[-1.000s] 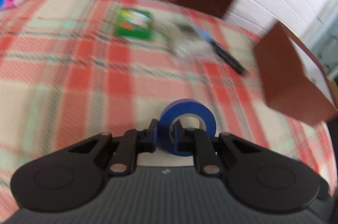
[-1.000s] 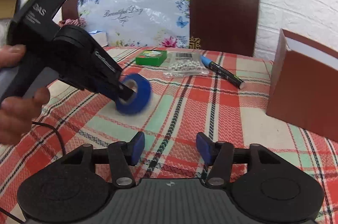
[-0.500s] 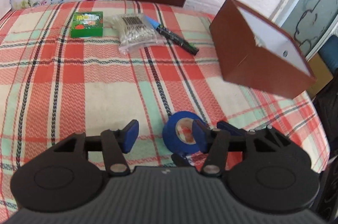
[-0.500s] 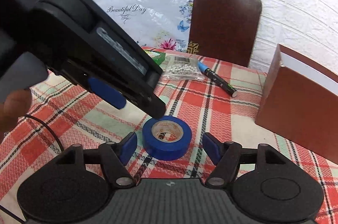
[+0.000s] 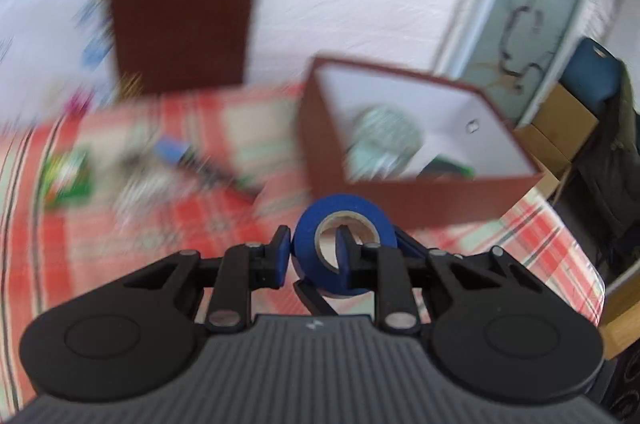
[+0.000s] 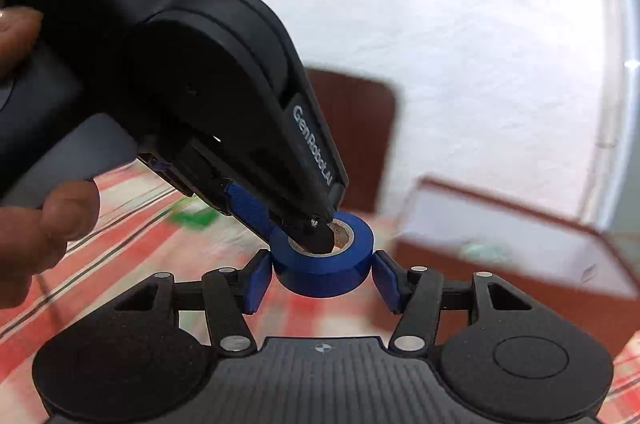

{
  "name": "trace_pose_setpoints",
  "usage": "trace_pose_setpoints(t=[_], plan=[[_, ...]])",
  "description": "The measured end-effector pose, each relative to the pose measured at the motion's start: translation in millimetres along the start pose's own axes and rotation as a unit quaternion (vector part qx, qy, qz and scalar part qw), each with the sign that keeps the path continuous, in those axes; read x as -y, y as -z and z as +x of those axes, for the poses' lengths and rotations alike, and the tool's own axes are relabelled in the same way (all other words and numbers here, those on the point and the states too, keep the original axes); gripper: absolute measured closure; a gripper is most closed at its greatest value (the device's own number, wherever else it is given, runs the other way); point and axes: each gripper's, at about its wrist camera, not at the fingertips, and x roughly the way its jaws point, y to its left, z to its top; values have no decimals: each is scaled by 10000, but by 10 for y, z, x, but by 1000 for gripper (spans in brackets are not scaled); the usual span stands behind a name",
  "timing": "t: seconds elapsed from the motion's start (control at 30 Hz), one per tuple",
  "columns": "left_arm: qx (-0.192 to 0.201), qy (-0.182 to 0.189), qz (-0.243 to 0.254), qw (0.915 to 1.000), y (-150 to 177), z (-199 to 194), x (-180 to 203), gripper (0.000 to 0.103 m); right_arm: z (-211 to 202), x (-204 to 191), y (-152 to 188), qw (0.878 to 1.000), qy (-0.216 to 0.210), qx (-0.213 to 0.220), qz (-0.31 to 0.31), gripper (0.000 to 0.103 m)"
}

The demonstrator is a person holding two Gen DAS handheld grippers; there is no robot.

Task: Organize objects
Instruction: 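Carry the blue tape roll into the brown box and release it, then move the left gripper back to the green snack box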

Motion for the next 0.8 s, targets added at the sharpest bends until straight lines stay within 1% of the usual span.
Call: trace_pose_setpoints(t=[0.07, 0.1, 0.13, 0.17, 0.2, 0.23, 0.27, 0.3, 0.33, 0.4, 0.43, 0.47, 0.53, 0.6, 0.67, 0.7, 0.73, 0.77, 0.8], plan=[[34, 121, 189, 9997, -199, 164, 194, 77, 97, 249, -46, 9997, 236, 37, 106, 48], [-23, 207, 200, 9996, -285, 257, 268, 76, 154, 373, -60, 9993, 348, 2, 162, 48], [-69, 267, 181, 9995, -361, 351, 337, 72, 211, 495, -70, 9988, 434, -41, 232, 48], [-89, 322, 183, 9993, -436, 441, 413, 63, 267, 620, -75, 9982, 505, -77, 327, 48], [-52, 293, 228, 9993, -487, 518, 485, 56, 325, 730, -79, 9973, 593, -118, 413, 48], [33, 196, 315, 9993, -526, 581, 551, 44, 404, 842, -78, 9960, 724, -194, 496, 48], [124, 56, 419, 9990, -545, 641, 607, 38, 491, 942, -66, 9942, 870, -294, 567, 45], [167, -86, 493, 9986, -543, 686, 643, 38, 557, 1035, -49, 9912, 1083, -368, 672, 35], [150, -181, 515, 9984, -531, 724, 651, 38, 581, 1123, -36, 9877, 1266, -396, 824, 34], [188, -74, 424, 9989, -491, 698, 600, 38, 536, 1234, 8, 9856, 1274, -339, 1058, 37], [195, 6, 425, 9989, -449, 664, 561, 40, 478, 1244, 42, 9847, 1306, -243, 1130, 36], [251, 110, 429, 9987, -407, 604, 525, 40, 426, 1231, 72, 9841, 1331, -182, 1162, 35], [452, 29, 492, 9978, -288, 425, 457, 39, 288, 1160, 133, 9829, 1377, 34, 1224, 35], [644, -41, 502, 9967, -122, 214, 300, 38, 176, 1028, 161, 9842, 1280, 212, 1208, 35], [661, -275, 335, 9969, 77, 53, 44, 37, 86, 833, 163, 9885, 1036, 400, 1026, 34], [584, -490, 227, 9968, 175, 7, -107, 36, 56, 687, 159, 9921, 817, 407, 857, 34], [442, -756, 95, 9961, 292, 0, -295, 36, 77, 570, 142, 9956, 536, 321, 692, 34], [272, -1057, -47, 9940, 409, 12, -499, 36, 134, 424, 147, 9981, 225, 175, 554, 35], [117, -1398, -195, 9899, 525, 21, -709, 36, 207, 297, 127, 9988, -68, 4, 477, 35]])
